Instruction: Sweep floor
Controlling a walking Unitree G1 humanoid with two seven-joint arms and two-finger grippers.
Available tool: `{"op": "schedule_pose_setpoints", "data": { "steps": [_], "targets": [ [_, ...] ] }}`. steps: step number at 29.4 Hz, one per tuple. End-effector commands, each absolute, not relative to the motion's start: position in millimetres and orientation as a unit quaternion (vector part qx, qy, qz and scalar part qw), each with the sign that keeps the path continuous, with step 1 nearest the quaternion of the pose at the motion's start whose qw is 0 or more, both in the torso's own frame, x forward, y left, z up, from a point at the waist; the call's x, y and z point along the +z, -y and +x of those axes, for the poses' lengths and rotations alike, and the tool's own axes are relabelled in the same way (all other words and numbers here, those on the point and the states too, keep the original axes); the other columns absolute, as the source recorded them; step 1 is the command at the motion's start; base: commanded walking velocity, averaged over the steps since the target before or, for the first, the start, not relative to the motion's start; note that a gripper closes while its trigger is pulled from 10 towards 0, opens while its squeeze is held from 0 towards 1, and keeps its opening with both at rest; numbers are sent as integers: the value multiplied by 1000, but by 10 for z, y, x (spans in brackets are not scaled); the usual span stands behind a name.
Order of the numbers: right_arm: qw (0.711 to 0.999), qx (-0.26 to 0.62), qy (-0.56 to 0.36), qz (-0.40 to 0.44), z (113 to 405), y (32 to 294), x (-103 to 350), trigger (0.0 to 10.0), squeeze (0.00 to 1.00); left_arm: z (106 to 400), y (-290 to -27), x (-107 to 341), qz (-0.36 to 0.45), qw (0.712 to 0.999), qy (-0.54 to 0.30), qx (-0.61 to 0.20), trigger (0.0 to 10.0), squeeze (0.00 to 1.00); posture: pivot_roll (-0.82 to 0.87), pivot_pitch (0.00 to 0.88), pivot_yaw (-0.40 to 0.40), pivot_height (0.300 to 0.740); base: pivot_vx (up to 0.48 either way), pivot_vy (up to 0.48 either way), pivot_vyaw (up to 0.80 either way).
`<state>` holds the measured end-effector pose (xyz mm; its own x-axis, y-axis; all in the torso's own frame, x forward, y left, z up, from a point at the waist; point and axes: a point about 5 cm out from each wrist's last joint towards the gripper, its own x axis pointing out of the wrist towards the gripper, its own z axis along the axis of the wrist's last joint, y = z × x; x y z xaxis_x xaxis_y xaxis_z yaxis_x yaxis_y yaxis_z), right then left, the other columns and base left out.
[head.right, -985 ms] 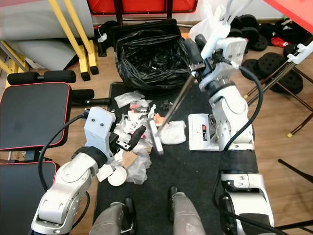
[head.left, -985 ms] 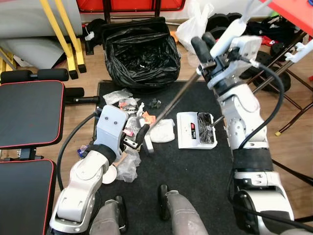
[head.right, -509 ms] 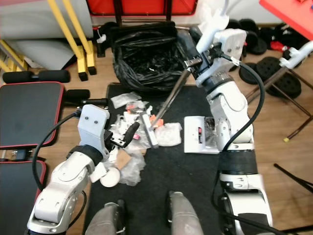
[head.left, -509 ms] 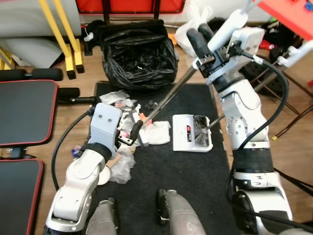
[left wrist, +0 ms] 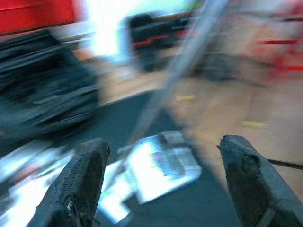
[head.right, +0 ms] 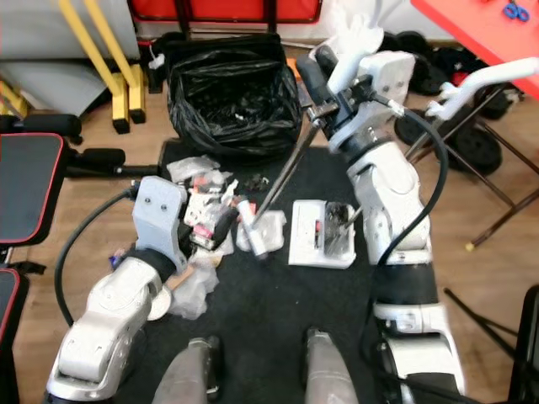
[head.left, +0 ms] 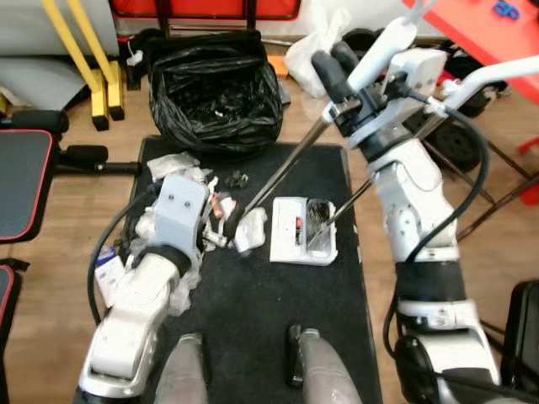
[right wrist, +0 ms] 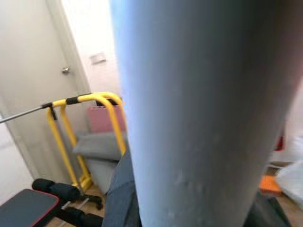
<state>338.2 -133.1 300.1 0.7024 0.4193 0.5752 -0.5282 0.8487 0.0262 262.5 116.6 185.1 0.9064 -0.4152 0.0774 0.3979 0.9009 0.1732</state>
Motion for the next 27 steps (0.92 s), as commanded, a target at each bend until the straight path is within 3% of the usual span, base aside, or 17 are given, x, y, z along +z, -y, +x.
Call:
{"op": "schedule_pose_setpoints", "data": {
  "steps": [1,16,21,27],
  "targets": [
    [912,255,310,80,3308,1350,3069,10000,0,2605,-1205,1757,75,976,33,-204,10000,0,-147,318,-120,740,0,0,0],
    [912,254,309,83,3311,1317,3074,10000,0,2611,-1208,1741,65,977,26,-200,10000,0,-150,322,-127,740,0,0,0],
    [913,255,307,84,3311,1304,3070,10000,0,2618,-1208,1731,65,978,21,-197,10000,0,-151,323,-128,740,0,480,0],
    [913,256,306,83,3310,1295,3064,10000,0,2612,-1199,1742,76,976,26,-202,10000,0,-151,323,-129,740,0,0,0]
  ]
}}
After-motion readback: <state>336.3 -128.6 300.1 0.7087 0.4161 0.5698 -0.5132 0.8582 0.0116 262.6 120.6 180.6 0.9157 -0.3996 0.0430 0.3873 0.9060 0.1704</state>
